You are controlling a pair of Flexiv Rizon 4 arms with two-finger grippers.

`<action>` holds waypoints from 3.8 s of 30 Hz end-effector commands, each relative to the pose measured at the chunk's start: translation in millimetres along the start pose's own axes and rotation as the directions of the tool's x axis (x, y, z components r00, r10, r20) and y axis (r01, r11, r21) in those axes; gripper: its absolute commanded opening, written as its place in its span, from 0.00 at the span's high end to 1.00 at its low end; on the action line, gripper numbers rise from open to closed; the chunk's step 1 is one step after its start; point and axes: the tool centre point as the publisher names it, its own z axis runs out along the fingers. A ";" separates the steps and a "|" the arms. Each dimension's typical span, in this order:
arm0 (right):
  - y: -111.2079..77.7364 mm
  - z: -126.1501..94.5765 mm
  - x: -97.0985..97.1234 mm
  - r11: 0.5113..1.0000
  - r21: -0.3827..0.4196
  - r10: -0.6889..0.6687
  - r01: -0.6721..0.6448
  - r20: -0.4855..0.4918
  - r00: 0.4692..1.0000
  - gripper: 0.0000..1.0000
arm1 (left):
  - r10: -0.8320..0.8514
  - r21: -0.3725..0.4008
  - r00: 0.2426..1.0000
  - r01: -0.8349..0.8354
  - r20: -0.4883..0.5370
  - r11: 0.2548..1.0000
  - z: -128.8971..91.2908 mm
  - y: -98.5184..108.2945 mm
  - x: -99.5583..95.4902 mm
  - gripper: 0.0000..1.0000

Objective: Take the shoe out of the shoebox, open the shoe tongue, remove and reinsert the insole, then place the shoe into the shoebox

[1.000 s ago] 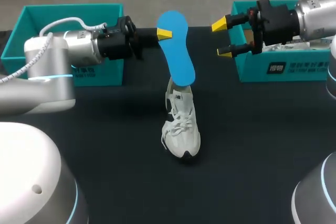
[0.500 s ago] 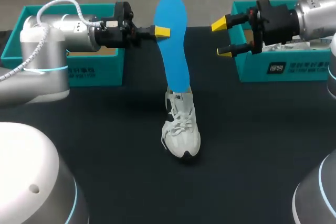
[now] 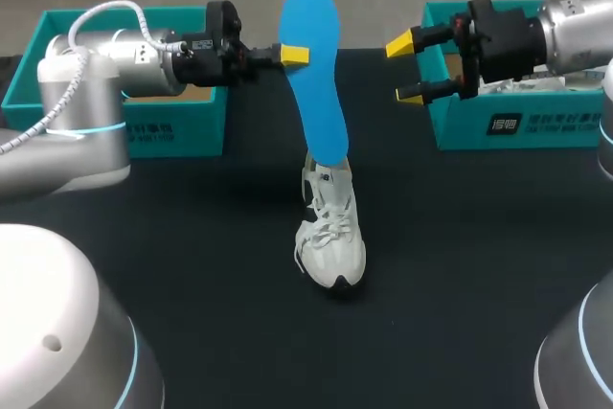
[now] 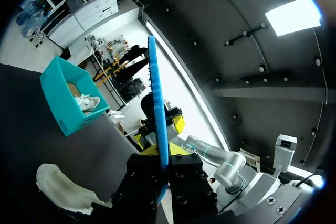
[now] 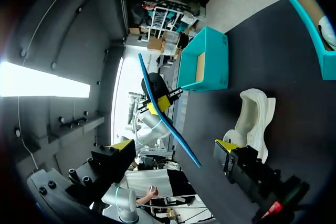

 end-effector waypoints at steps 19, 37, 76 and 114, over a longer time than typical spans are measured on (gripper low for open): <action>0.2 1.7 0.2 1.000 -0.001 0.000 0.000 0.000 1.000 0.00 | 0.956 -0.168 0.290 -0.945 -0.033 0.281 -5.6 -20.0 -2.0 1.00; 0.2 1.7 0.2 1.000 -0.001 0.000 0.000 0.000 1.000 0.00 | 0.944 -0.185 0.330 -0.928 -0.007 0.323 -4.2 -26.0 -3.6 1.00; 0.2 1.7 0.2 1.000 -0.001 0.000 0.000 0.000 1.000 0.00 | 0.501 -0.277 -0.810 -0.428 -0.303 -0.860 -17.5 -53.4 -14.0 1.00; 35.9 29.8 18.9 0.999 -0.036 0.007 -0.005 0.051 0.999 0.00 | 0.474 -0.263 -0.851 -0.415 -0.227 -0.871 9.7 -45.8 -18.4 1.00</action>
